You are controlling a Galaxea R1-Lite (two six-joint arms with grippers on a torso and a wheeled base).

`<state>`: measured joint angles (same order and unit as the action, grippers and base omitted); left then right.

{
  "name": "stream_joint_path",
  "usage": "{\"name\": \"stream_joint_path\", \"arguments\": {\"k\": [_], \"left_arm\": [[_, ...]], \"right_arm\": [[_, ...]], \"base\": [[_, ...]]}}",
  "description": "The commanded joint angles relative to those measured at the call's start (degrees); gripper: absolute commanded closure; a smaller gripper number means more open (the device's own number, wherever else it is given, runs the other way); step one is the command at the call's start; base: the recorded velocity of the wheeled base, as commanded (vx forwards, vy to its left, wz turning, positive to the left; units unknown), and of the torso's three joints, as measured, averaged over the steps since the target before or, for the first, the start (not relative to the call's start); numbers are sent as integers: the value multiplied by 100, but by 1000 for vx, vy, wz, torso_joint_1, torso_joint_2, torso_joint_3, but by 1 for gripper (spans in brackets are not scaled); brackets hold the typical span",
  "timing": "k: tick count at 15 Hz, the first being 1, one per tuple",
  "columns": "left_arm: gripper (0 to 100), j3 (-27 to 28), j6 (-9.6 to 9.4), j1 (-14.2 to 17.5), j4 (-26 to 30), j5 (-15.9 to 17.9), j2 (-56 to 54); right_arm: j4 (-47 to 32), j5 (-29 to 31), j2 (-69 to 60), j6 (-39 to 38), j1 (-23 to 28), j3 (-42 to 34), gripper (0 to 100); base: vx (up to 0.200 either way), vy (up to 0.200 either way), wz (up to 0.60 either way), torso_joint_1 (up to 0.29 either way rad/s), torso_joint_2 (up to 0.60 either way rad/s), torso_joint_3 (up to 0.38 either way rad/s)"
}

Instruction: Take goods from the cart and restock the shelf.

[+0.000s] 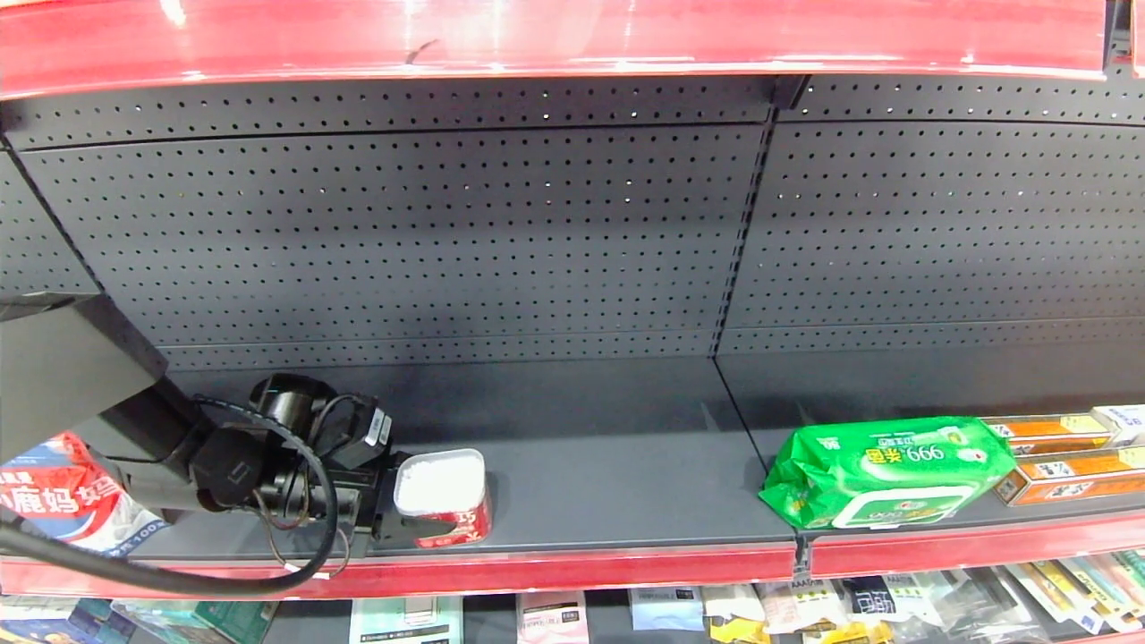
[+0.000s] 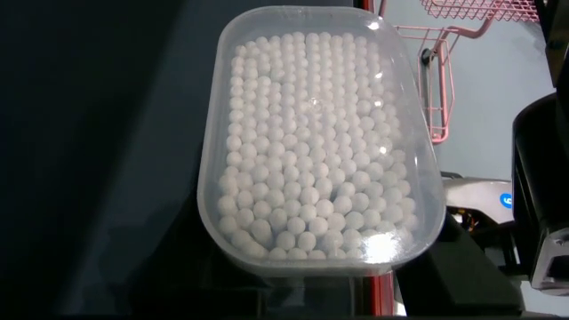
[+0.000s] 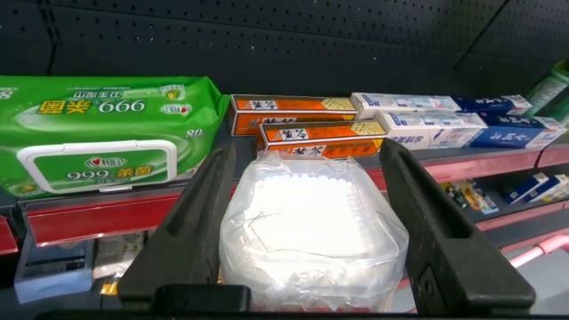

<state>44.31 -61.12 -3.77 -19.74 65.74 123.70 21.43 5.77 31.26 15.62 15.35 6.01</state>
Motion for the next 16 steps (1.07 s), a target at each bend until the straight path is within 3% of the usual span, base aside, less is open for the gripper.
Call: {"name": "stream_joint_path", "arguments": {"k": [1, 4, 16], "left_arm": [[100, 7, -14, -36, -4, 0, 14], [100, 16, -145, -45, -13, -9, 32], [100, 420, -145, -36, 22, 9, 234]], "right_arm": [[1, -5, -6, 29, 3, -3, 100], [1, -5, 12, 100, 3, 14, 100], [1, -14, -6, 161, 3, 23, 100]], "base": [[0, 0, 0, 0, 0, 0], [0, 0, 0, 0, 0, 0], [0, 0, 0, 0, 0, 0]]}}
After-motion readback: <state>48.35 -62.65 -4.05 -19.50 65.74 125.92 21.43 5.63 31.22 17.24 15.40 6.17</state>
